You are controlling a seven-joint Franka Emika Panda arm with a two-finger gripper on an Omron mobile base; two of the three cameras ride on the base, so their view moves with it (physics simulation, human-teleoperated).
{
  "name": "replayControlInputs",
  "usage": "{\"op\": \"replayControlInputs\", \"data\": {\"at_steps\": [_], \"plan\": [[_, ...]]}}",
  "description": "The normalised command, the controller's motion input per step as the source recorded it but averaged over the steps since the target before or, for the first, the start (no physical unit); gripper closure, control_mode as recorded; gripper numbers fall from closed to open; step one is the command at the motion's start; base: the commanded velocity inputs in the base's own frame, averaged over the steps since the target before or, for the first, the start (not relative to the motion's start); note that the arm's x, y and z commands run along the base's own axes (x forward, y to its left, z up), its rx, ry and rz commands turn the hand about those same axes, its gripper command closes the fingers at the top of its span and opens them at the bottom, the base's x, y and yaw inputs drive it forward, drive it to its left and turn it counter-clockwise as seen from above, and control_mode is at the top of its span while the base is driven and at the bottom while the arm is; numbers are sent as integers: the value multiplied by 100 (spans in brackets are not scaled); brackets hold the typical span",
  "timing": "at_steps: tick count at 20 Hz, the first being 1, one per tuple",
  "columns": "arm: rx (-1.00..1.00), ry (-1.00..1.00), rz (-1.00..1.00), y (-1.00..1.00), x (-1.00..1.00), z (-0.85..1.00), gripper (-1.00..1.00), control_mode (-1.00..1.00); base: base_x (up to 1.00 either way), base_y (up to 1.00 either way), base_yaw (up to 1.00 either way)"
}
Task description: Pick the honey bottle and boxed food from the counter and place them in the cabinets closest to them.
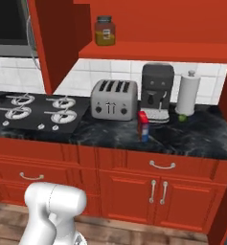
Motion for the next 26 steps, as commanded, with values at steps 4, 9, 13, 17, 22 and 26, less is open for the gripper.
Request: {"op": "replayControlInputs", "data": {"at_steps": [4, 9, 13, 17, 22, 26], "plan": [[0, 0, 0, 0, 0, 0, -100, 100, 2, -72, 0], [0, 0, 0, 0, 0, 0, -100, 100, 2, -73, 0], [0, 0, 0, 0, 0, 0, -100, 100, 3, -72, 0], [0, 0, 0, 0, 0, 0, -100, 100, 4, -71, 0], [0, 0, 0, 0, 0, 0, -100, 100, 2, -63, 0], [0, 0, 0, 0, 0, 0, -100, 100, 0, -57, 0]]}}
